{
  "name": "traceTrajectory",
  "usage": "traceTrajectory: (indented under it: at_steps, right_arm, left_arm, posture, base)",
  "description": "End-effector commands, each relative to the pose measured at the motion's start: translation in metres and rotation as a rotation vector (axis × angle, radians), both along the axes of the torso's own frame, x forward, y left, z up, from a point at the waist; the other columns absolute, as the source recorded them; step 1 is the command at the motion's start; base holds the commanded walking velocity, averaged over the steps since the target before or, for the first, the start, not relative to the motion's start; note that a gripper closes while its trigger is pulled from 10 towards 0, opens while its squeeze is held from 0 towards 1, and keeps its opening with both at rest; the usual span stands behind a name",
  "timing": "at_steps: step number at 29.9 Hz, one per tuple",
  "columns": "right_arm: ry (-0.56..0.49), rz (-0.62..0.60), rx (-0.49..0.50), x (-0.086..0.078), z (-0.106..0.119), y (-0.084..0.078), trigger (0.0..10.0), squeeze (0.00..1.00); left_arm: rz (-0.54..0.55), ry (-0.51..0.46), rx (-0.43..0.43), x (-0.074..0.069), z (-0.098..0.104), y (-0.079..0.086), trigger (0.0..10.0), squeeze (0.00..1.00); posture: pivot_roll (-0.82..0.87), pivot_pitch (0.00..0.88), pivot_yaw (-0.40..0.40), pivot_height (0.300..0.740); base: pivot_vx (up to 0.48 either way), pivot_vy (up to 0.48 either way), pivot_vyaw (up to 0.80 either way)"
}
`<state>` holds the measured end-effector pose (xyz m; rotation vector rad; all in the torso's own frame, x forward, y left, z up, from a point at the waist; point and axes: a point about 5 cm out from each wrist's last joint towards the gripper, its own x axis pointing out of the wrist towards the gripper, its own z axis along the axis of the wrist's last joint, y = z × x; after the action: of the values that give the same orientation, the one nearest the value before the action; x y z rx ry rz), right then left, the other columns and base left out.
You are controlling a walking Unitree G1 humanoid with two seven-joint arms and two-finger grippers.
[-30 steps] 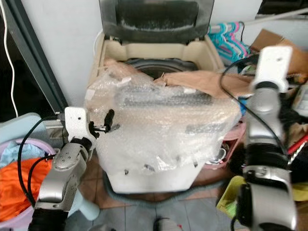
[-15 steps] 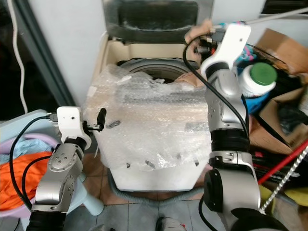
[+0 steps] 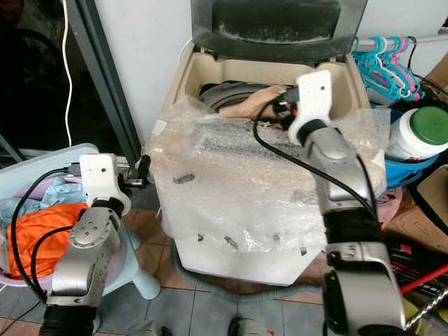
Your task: Clothes washing
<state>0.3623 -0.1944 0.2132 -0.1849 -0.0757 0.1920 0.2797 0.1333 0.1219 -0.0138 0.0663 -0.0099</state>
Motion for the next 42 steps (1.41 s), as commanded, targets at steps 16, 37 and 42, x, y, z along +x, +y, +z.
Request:
traceTrajectory:
  at_steps: [16, 37, 42]
  right_arm:
    - [-0.184, -0.187, 0.033, -0.002, 0.027, -0.033, 10.0, 1.00]
    - [-0.249, 0.039, 0.084, -0.003, 0.043, -0.008, 10.0, 1.00]
    - [-0.063, 0.237, -0.098, -0.003, 0.015, 0.013, 10.0, 1.00]
  left_arm:
    - [-0.012, -0.024, 0.024, 0.007, 0.002, 0.000, 10.0, 0.00]
    - [-0.017, -0.021, 0.024, 0.005, -0.001, -0.002, 10.0, 0.00]
    - [-0.019, -0.028, 0.016, 0.006, -0.001, -0.003, 10.0, 0.00]
  posture:
    - [-0.05, 0.000, -0.001, 0.740]
    - [-0.05, 0.000, 0.002, 0.740]
    - [-0.06, 0.000, 0.005, 0.740]
  base:
    - [0.000, 0.000, 0.00]
    - [0.219, 0.000, 0.10]
    - [0.060, 0.000, 0.00]
